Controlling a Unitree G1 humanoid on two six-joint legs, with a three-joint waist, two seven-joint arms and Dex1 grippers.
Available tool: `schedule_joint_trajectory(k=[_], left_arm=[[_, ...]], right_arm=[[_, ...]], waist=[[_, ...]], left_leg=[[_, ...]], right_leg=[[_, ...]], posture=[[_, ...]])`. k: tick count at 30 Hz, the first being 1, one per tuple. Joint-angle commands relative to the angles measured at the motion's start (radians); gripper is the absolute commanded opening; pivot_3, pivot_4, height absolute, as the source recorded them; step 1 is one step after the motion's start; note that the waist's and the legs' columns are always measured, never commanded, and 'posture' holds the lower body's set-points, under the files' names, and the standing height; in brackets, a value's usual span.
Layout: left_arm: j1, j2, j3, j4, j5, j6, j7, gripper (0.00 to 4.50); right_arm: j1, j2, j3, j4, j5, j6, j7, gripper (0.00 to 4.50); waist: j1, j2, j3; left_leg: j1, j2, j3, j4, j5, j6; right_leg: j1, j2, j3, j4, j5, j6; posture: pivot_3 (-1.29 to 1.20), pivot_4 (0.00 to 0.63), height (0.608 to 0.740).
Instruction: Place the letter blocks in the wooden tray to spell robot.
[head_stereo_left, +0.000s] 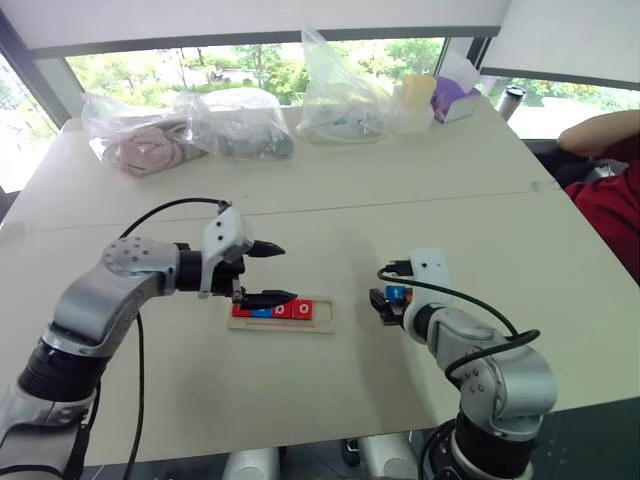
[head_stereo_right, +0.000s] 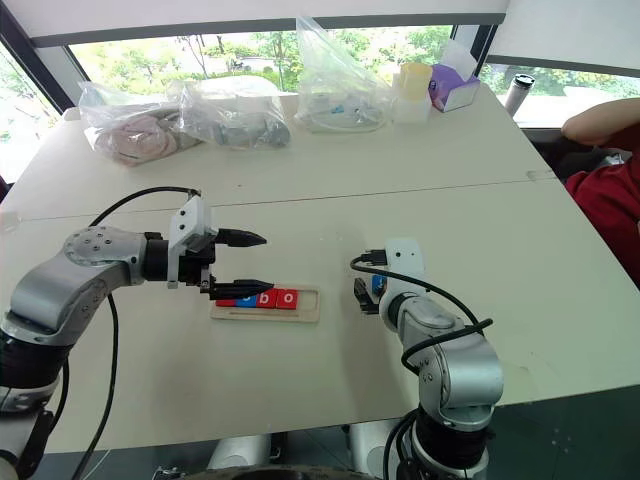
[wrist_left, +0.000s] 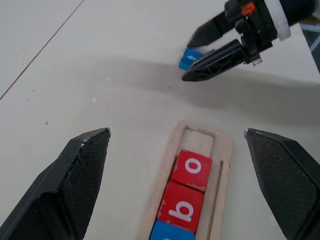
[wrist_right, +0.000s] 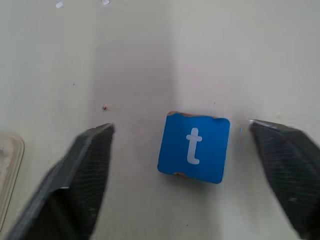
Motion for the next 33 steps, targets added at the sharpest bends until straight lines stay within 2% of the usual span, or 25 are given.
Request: schedule_joint_trajectory(k=[1,3,6,8,12,14,19,26,29,33], left_arm=[[0.030,0.041,0.035,-0.046,-0.010,0.007,-0.023,4.50],[0.043,0.053,0.067,-0.067,-0.050,0.035,-0.026,4.50],[0.050,0.069,0.115,-0.115,-0.135,0.095,-0.043,4.50],[0.051,0.081,0.131,-0.135,-0.166,0.118,-0.052,4.50],[0.108,0.156,0.090,-0.228,-0.136,0.095,-0.102,4.50],[0.133,0.170,0.089,-0.248,-0.130,0.086,-0.099,4.50],[0.149,0.163,0.120,-0.266,-0.144,0.110,-0.048,4.50],[0.204,0.173,0.160,-0.313,-0.175,0.138,-0.009,4.50],[0.200,0.175,0.164,-0.310,-0.175,0.140,-0.001,4.50],[0.197,0.180,0.159,-0.293,-0.166,0.129,-0.007,4.50]], right_arm=[[-0.099,-0.166,-0.047,-0.038,0.008,-0.124,0.054,4.43],[-0.125,-0.312,-0.046,-0.020,0.073,-0.235,0.187,4.43],[-0.089,-0.539,-0.080,0.061,0.261,-0.475,0.577,4.43],[-0.036,-0.630,-0.065,0.110,0.320,-0.633,0.742,4.43],[0.010,-0.802,0.047,0.391,0.293,-0.980,1.045,4.43],[-0.023,-0.834,0.107,0.542,0.250,-1.123,1.114,4.43],[-0.101,-0.807,0.183,0.799,0.192,-1.326,1.175,4.43],[-0.118,-0.780,0.214,0.932,0.162,-1.459,1.205,4.43],[-0.118,-0.769,0.214,0.963,0.157,-1.494,1.206,3.56],[-0.123,-0.759,0.203,0.948,0.169,-1.489,1.193,1.41]], waist=[[0.000,0.001,0.001],[0.001,0.001,0.001],[0.002,0.000,0.001],[0.002,0.000,0.001],[-0.003,0.000,0.001],[-0.002,0.000,0.001],[0.003,-0.001,0.001],[0.004,-0.001,0.001],[0.004,0.000,0.001],[0.005,0.000,0.001]], left_leg=[[0.000,0.000,0.000,0.000,0.000,0.000],[0.000,-0.001,0.001,0.000,0.000,0.000],[-0.001,-0.001,0.000,-0.001,0.000,0.001],[-0.001,0.000,-0.001,-0.002,-0.001,0.003],[-0.001,0.000,0.001,-0.002,-0.003,0.005],[0.000,0.000,0.004,-0.002,-0.003,0.005],[0.000,0.000,0.003,0.000,-0.003,0.005],[-0.001,0.000,0.003,0.001,-0.002,0.004],[0.000,0.000,0.003,0.001,-0.002,0.004],[0.000,0.000,0.003,0.001,-0.002,0.004]], right_leg=[[-0.001,-0.001,0.001,0.000,0.000,0.000],[0.000,-0.002,0.001,-0.001,0.000,0.001],[0.001,0.000,0.000,-0.005,-0.001,0.001],[0.003,0.001,-0.001,-0.008,0.001,0.004],[0.003,0.001,0.000,-0.010,0.000,0.006],[0.003,0.000,0.003,-0.011,0.000,0.005],[0.004,0.001,0.003,-0.011,0.002,0.003],[0.004,0.001,0.003,-0.011,0.005,0.003],[0.005,0.001,0.003,-0.011,0.005,0.003],[0.005,0.001,0.003,-0.010,0.005,0.002]], posture=[[0.00,0.150,0.740],[0.00,0.150,0.740],[0.00,0.150,0.740],[0.00,0.150,0.740],[0.00,0.150,0.740],[0.00,0.150,0.740],[0.00,0.150,0.740],[0.00,0.150,0.740],[0.00,0.150,0.740],[0.00,0.150,0.740]])
